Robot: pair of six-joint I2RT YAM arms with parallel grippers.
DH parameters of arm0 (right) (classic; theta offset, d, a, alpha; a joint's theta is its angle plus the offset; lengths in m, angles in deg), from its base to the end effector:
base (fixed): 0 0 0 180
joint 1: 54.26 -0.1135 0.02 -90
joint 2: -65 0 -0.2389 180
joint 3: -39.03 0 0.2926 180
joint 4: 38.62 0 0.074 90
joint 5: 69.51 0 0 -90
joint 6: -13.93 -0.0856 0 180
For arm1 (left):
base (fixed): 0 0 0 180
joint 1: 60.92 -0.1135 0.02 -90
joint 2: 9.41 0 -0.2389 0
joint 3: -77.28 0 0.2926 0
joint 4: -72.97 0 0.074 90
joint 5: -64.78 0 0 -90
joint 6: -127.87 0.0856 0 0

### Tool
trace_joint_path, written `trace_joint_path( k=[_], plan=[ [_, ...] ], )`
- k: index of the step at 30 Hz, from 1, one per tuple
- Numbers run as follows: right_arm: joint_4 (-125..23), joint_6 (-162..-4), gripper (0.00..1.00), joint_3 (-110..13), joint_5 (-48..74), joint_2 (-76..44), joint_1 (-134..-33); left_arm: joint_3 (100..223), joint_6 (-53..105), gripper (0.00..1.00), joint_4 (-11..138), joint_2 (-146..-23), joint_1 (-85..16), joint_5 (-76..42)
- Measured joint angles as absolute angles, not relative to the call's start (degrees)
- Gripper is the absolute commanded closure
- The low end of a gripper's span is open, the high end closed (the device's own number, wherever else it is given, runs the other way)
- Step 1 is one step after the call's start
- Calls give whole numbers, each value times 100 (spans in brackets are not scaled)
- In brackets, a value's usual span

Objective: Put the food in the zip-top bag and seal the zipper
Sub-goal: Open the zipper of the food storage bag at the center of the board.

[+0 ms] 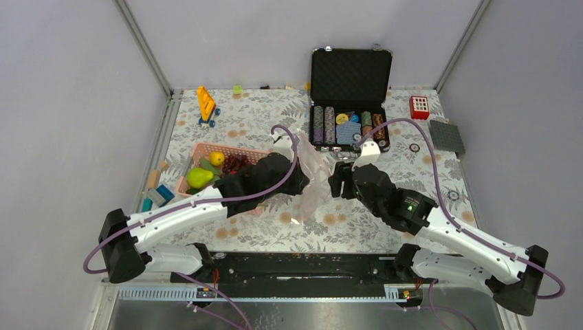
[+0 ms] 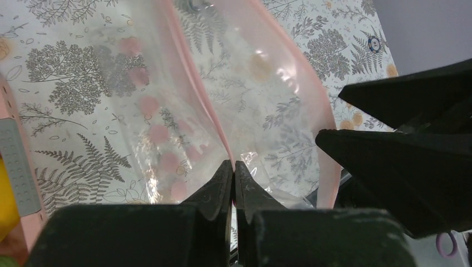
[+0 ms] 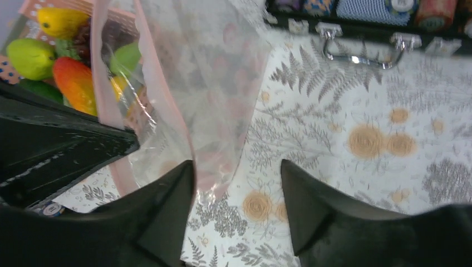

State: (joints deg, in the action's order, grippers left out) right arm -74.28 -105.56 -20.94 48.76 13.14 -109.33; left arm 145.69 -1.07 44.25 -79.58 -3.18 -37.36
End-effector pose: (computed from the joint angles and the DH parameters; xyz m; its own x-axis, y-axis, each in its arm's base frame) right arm 0.2019 0.2183 0.2736 -0.4676 0.0876 -0.8796 -0.2889 0.9253 0.2458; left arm 0.2113 -0.3010 0.2493 -0.6694 -0.0907 -0.7374 0.3976 0.7947 -0.4587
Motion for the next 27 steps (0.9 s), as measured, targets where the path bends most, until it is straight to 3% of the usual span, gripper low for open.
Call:
trace_joint_path(
  k=[6, 12, 15, 18, 22, 25, 27],
  plan=[
    [-6366, -10250, 8, -2094, 4727, 1399, -10933, 14805, 2, 100, 4229, -7947, -165, -3981],
    [-5894, -10067, 8, -2282, 4448, 1082, -10935, 14899, 44, 100, 4091, -7969, -117, -4066],
    [-5859, -10034, 13, -2462, 4533, 750, -10935, 14932, 74, 100, 4067, -7969, -82, -4097],
    [-5863, -10104, 25, -2551, 4802, 374, -10935, 14969, 149, 100, 4014, -7969, -60, -4154],
    [-6043, -10364, 69, -2744, 5053, -209, -10935, 15128, 254, 100, 3837, -7963, -58, -4394],
    [-6373, -10482, 89, -2888, 5348, -422, -10929, 15222, 315, 100, 3684, -7877, -49, -4812],
    [-6642, -10480, 96, -2910, 5545, -378, -10880, 15271, 313, 100, 3490, -7753, -45, -5260]
  ],
)
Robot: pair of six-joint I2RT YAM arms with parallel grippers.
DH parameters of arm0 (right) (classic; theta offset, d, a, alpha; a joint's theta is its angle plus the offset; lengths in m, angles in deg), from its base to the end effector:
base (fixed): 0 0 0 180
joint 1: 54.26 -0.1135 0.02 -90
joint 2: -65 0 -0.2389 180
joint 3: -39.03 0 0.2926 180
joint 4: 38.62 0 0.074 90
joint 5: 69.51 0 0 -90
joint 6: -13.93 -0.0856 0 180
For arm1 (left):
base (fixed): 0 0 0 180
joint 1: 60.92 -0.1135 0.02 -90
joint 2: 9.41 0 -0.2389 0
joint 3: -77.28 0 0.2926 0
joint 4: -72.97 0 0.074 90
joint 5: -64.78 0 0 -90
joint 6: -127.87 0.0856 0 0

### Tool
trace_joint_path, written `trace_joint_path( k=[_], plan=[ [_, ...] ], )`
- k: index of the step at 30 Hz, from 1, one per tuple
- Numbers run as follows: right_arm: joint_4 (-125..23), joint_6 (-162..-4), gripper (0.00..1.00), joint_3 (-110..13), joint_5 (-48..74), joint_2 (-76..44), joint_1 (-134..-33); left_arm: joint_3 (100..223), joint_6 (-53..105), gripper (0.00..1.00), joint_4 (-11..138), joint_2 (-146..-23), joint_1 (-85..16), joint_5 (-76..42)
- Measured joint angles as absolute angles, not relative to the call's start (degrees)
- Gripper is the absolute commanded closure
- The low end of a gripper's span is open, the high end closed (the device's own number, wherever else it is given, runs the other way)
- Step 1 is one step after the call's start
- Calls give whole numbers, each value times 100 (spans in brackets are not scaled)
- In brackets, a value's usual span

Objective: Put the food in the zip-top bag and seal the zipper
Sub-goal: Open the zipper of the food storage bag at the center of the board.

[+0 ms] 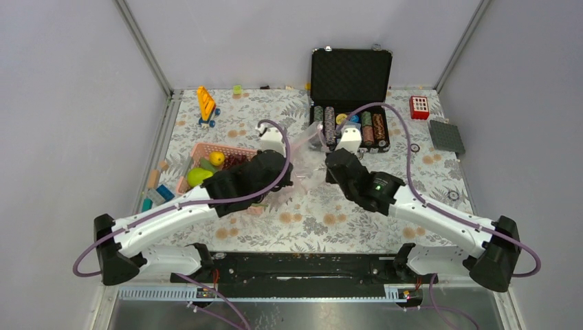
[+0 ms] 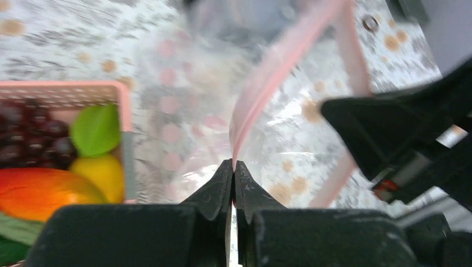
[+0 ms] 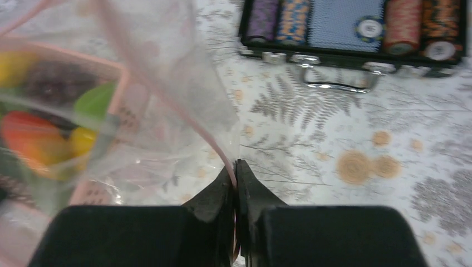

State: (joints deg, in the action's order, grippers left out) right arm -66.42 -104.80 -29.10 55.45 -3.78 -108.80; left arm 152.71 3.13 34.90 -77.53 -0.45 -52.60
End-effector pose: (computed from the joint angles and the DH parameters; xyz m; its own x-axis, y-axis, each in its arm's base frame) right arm 0.2447 0.2590 0.2642 -0.4227 0.0855 -0.9022 -0.1962 0.9633 0.1833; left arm 0.2068 -0.2852 0.2957 -0.5364 -0.0797 -0.8402 0.3312 0.8958 -0.2964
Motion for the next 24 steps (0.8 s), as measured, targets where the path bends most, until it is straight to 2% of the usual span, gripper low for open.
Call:
trace_joint_path(
  k=[3, 9, 12, 14, 17, 19, 21, 22, 24],
  plan=[
    [-7096, -10471, 98, -2857, 5654, -70, -10596, 15450, 245, 100, 3094, -7591, -106, -5992],
    [-7066, -10539, 100, -2621, 5123, 986, -10011, 15629, -251, 100, 3247, -7670, -570, -5732],
    [-7216, -10493, 100, -2615, 5001, 1224, -9945, 15668, -356, 90, 3298, -7816, -762, -5456],
    [-7396, -10364, 100, -2615, 4994, 1270, -9899, 15701, -256, 78, 3326, -7934, -838, -5264],
    [-7863, -10091, 100, -2643, 4996, 1259, -9796, 15675, 77, 55, 3470, -8113, -998, -4608],
    [-8246, -9899, 100, -2746, 5005, 1205, -9709, 15511, 315, 35, 3743, -8207, -1127, -3918],
    [-8635, -9735, 100, -2940, 5044, 1093, -9639, 15380, 507, 6, 3923, -8336, -1188, -3332],
    [-8790, -9673, 100, -3050, 5062, 1030, -9621, 15360, 590, 2, 3975, -8435, -1188, -3122],
    [-9122, -9547, 100, -3340, 5129, 872, -9608, 15360, 721, 1, 4069, -8647, -1103, -2888]
  ],
)
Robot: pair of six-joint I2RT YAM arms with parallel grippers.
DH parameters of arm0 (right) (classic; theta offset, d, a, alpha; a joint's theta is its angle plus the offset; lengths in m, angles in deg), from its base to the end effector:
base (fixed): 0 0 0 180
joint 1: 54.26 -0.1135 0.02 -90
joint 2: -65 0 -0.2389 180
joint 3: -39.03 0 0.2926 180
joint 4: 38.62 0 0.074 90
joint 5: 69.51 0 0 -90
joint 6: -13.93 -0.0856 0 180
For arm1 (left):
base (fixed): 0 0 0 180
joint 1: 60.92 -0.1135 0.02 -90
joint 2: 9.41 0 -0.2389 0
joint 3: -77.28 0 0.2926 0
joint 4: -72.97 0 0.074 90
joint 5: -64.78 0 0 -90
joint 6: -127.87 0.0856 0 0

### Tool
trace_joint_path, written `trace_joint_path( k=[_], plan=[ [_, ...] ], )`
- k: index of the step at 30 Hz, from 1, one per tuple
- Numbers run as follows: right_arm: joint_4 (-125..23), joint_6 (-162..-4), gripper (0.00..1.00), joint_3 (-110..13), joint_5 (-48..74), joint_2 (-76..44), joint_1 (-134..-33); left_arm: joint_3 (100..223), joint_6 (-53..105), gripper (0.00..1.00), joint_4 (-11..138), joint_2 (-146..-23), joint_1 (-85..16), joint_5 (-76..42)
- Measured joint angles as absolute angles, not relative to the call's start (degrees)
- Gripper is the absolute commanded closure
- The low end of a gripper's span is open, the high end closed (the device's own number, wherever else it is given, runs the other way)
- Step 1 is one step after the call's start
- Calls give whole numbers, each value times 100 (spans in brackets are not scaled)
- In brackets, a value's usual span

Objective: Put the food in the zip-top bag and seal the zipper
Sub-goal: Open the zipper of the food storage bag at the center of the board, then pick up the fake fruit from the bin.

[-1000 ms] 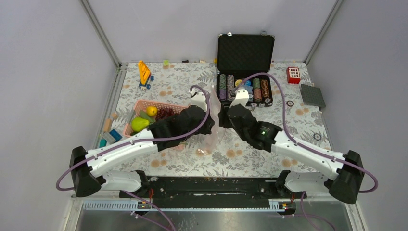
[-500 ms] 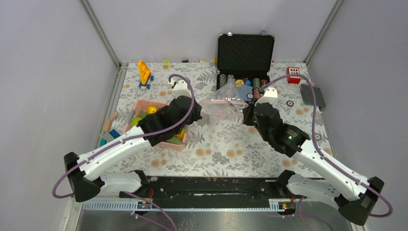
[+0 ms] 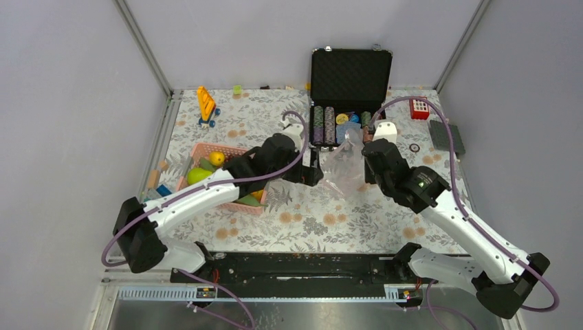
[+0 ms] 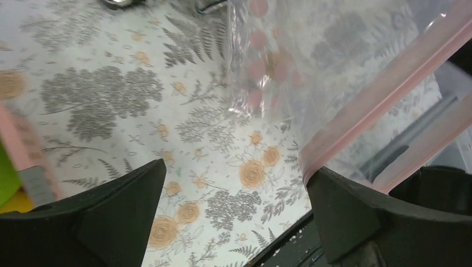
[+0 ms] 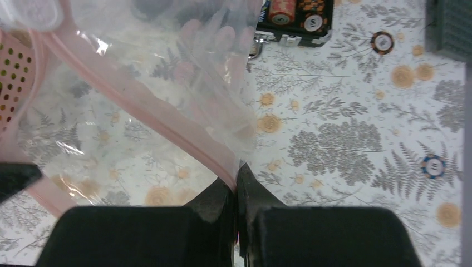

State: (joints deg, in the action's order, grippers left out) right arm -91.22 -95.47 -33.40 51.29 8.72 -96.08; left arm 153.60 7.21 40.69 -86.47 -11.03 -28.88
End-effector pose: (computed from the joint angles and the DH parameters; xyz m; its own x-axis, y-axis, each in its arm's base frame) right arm 0.2432 0.1588 0.3059 -0.5059 -0.0698 -0.8598 -0.1036 0.9944 -0.0198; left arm 0.2572 -0.2969 0.2557 -0.6736 0.0098 -0.7390 0.4479 0.8008 -0.3977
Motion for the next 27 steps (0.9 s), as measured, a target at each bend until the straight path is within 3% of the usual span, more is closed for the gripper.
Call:
trace_joint_path(
  k=[7, 13, 20, 27],
  plan=[
    [-10377, -9158, 100, -4392, 5897, 573, -9600, 15638, 968, 1, 4091, -8846, -902, -2418],
    [-11030, -8902, 100, -4873, 6371, 282, -9586, 15651, 1056, 1, 3947, -8008, -902, -2438],
    [-11092, -8788, 100, -4813, 6428, -520, -9584, 15102, 844, 1, 3516, -6537, -1005, -3253],
    [-10525, -8784, 100, -4593, 5492, -981, -9578, 14650, 94, 1, 2511, -6743, -1936, -4230]
  ],
)
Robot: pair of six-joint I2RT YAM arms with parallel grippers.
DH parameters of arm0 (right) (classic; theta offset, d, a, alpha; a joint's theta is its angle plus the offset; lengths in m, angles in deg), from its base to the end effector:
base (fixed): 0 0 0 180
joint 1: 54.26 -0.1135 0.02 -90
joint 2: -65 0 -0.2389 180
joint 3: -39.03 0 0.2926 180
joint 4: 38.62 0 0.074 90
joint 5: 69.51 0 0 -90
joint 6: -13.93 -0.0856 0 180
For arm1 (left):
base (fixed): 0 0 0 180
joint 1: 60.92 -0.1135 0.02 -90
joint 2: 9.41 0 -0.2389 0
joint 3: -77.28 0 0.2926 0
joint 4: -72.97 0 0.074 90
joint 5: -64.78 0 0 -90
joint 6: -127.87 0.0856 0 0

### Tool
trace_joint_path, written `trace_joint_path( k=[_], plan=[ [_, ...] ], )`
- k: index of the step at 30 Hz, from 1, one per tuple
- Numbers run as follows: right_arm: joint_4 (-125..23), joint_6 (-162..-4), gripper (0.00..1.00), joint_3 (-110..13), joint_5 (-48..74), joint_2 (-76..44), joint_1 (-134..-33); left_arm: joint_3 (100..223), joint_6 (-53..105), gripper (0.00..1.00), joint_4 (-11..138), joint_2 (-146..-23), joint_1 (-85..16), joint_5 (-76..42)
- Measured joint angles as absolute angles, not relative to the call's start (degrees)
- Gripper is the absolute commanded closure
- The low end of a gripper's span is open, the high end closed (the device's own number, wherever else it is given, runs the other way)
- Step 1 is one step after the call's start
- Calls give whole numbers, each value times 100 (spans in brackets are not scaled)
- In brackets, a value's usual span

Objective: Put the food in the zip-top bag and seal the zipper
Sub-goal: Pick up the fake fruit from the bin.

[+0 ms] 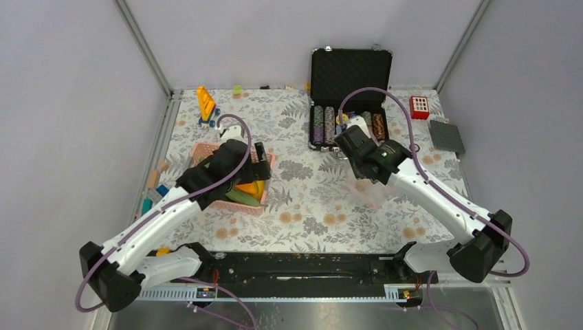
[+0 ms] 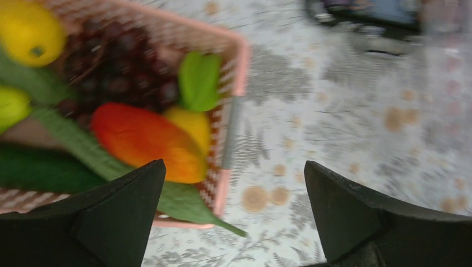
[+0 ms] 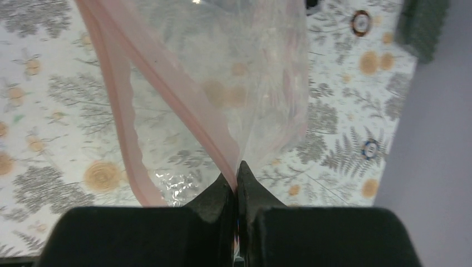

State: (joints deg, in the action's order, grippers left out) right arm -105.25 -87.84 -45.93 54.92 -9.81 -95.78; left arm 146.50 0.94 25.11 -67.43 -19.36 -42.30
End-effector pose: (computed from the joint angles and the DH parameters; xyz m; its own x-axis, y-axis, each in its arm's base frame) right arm 0.2756 0.1794 0.2751 -0.6749 -0.3728 -0.6368 -0.1791 0.9199 -0.3488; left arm 0.2453 -0.1839 0.2799 -0.6322 -0.2070 -0.7466 0.0976 0.9347 -0.3418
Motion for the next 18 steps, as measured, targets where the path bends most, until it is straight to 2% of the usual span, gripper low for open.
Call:
trace_joint_path(
  k=[7, 18],
  plan=[
    [-10167, -8806, 100, -4591, 4817, -1595, -9578, 14433, -500, 1, 1986, -7469, -2723, -4615],
    [-10112, -8873, 100, -4591, 4736, -1742, -9578, 14433, -1995, 2, 1208, -8260, -3057, -4914]
  ],
)
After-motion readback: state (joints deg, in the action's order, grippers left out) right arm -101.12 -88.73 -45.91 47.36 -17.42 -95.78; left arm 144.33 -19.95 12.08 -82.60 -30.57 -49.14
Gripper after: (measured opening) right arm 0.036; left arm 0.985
